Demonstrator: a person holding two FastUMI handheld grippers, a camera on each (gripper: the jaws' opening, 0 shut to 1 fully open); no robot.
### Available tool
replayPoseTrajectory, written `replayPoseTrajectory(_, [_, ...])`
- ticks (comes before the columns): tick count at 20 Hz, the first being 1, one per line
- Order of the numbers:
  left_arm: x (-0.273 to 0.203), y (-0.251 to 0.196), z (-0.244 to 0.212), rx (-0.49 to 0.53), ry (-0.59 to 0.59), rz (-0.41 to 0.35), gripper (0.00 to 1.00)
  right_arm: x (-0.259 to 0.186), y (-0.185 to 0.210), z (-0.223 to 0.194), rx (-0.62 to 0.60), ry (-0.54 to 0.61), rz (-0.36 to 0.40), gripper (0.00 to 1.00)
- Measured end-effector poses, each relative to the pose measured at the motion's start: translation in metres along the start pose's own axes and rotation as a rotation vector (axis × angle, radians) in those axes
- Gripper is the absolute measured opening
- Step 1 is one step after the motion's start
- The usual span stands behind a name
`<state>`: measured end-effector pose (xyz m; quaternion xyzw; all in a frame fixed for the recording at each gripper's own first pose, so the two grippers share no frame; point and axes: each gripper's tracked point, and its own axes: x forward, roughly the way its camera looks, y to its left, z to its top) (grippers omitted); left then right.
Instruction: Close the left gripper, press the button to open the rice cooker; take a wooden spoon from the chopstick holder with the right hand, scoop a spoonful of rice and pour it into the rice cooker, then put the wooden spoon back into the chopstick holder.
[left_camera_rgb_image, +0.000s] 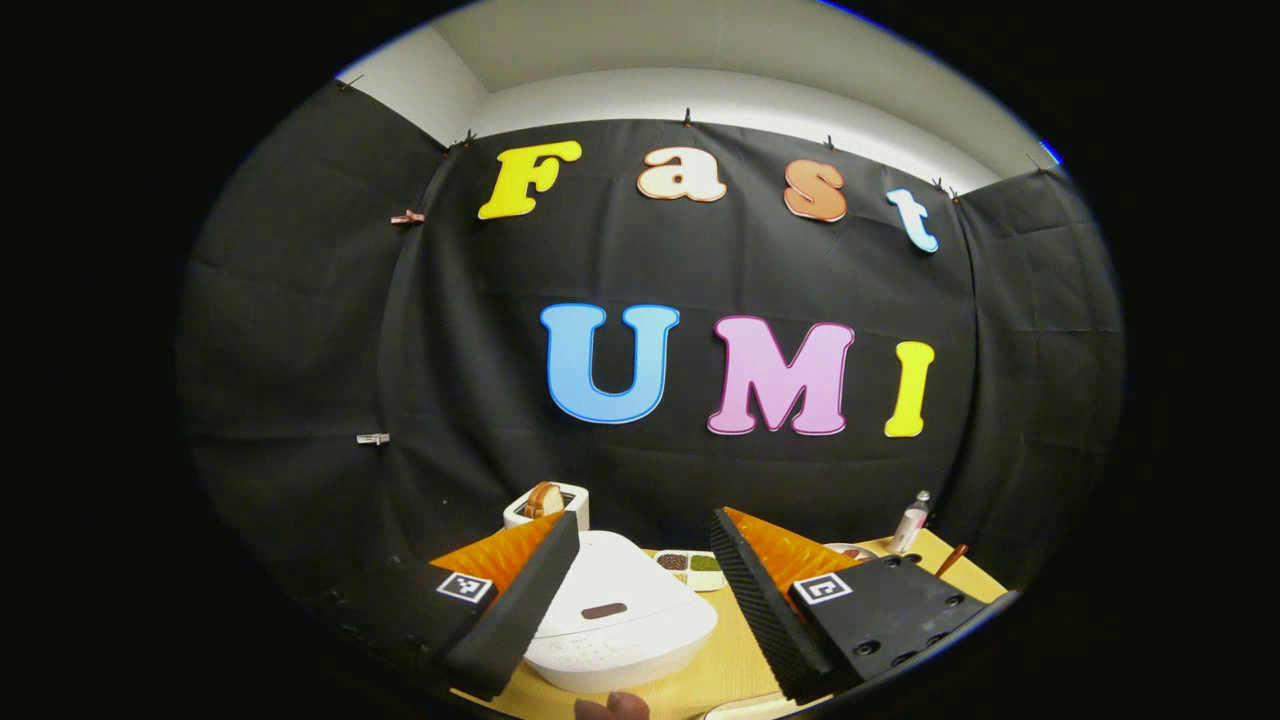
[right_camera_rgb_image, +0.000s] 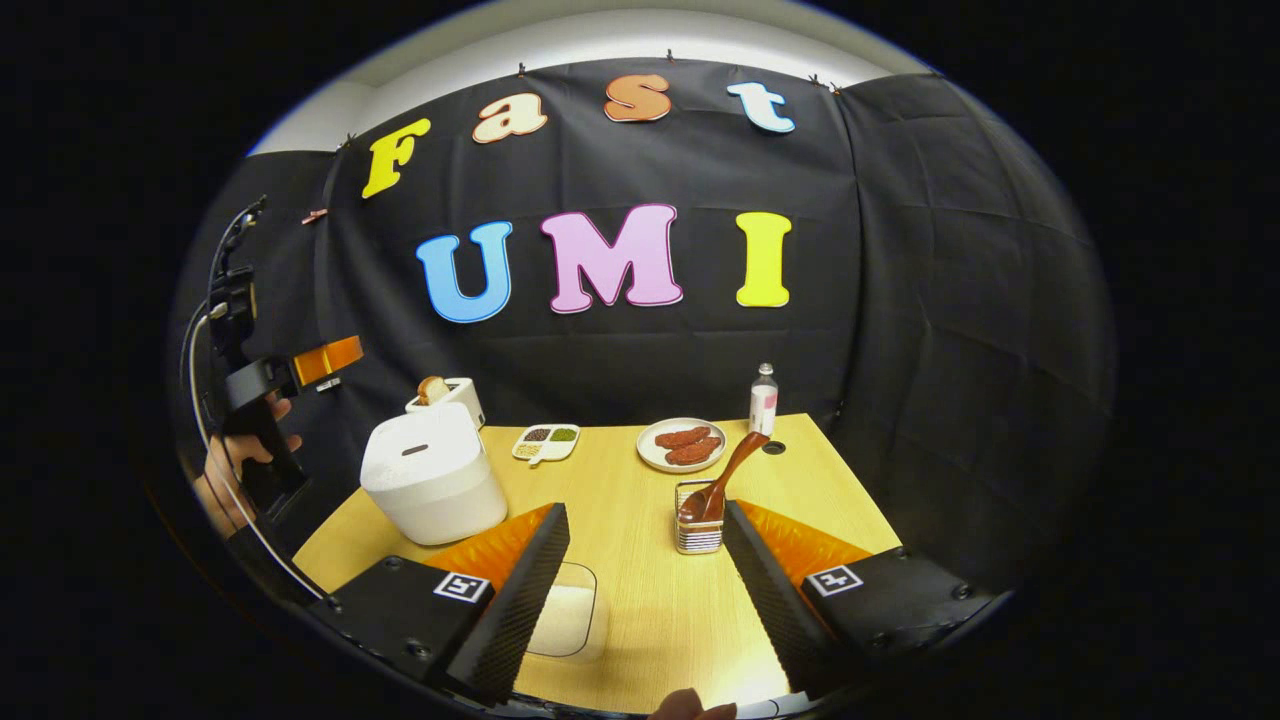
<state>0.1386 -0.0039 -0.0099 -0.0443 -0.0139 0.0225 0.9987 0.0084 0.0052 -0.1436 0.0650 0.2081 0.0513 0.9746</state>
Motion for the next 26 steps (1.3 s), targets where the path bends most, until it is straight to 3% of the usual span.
replayPoseTrajectory(5, [-0.035, -0.025, -0.002, -0.021, 0.041, -0.067, 0.94, 0.002, 0.007, 0.017, -0.015, -0.038, 0.012, 0.99])
replayPoseTrajectory(12, [-0.082, -0.033, -0.004, 0.057, 0.039, -0.077, 0.94, -0.006, 0.007, 0.045, -0.033, -0.105, 0.005, 0.99])
replayPoseTrajectory(16, [-0.104, -0.042, -0.007, 0.038, 0.039, -0.094, 0.94, -0.011, 0.008, 0.053, -0.028, -0.134, 0.005, 0.99])
replayPoseTrajectory(26, [-0.119, -0.040, -0.016, 0.053, 0.073, -0.080, 0.95, -0.023, 0.007, 0.073, -0.065, -0.232, -0.019, 0.99])
